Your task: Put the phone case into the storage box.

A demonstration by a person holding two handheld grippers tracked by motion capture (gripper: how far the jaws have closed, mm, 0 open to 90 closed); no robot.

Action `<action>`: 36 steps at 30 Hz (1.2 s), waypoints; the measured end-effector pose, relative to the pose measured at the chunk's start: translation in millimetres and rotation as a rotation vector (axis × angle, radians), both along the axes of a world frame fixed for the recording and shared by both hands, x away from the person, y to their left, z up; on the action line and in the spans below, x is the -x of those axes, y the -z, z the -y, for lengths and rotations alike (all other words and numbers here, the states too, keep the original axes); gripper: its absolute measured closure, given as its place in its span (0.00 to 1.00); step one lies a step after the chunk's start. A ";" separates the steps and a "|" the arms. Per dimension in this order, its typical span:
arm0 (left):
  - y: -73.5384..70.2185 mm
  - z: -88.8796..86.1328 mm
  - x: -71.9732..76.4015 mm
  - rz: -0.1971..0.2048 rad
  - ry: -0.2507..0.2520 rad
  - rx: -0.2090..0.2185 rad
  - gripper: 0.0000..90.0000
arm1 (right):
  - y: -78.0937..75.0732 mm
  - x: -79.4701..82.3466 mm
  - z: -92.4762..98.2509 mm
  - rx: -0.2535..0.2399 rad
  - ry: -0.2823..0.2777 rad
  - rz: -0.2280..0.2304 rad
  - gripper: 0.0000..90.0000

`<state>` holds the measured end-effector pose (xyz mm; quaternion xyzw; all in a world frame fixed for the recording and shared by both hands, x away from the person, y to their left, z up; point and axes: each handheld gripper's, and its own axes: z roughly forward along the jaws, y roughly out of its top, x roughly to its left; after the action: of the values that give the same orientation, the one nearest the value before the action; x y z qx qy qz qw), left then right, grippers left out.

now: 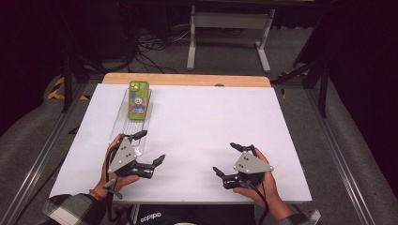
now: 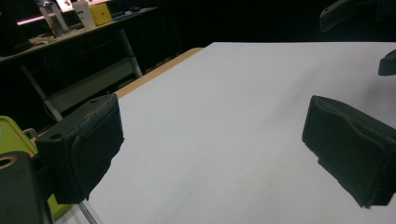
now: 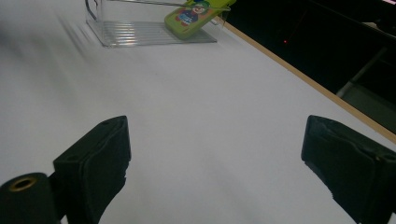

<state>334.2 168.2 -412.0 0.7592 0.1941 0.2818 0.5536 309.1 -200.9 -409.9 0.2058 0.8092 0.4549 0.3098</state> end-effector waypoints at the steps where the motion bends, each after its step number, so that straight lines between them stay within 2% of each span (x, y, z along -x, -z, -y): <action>1: 0.8 -0.6 0.3 0.000 0.003 -0.004 0.07 | 0.1 0.0 -0.2 -0.001 -0.002 0.000 0.10; 11: 12.0 1.9 0.5 -0.038 0.023 -0.024 0.05 | 1.6 0.2 -1.2 0.001 -0.009 -0.002 0.10; 12: 12.6 1.6 0.3 -0.038 0.027 -0.036 0.05 | 1.8 0.1 -1.3 0.001 -0.008 -0.003 0.10; 13: 13.7 1.8 0.7 -0.041 0.028 -0.029 0.05 | 2.0 0.3 -1.5 0.001 -0.009 -0.003 0.10; 22: 18.6 0.2 2.2 -0.037 0.023 -0.035 0.05 | 2.6 1.5 -0.9 -0.002 -0.016 -0.002 0.10; 24: 20.5 -1.0 2.2 -0.033 0.019 -0.055 0.05 | 3.0 0.9 -1.1 0.000 -0.018 0.003 0.10; 29: 22.9 -4.7 4.2 -0.031 0.009 -0.050 0.04 | 5.8 1.2 -2.2 0.023 -0.020 0.013 0.09; 31: 24.8 -5.6 5.8 -0.038 0.005 -0.038 0.04 | 6.6 1.2 -2.1 0.022 -0.024 0.013 0.09; 35: 26.7 -10.9 7.0 -0.039 -0.002 -0.046 0.04 | 7.2 1.0 -1.0 0.016 -0.020 0.016 0.08; 36: 27.8 -12.7 7.7 -0.051 -0.004 -0.035 0.04 | 7.3 1.1 -0.5 0.012 -0.021 0.014 0.07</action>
<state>326.6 180.9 -439.8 0.7752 0.2047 0.2668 0.5347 308.0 -200.4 -417.2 0.1922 0.8119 0.4545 0.3118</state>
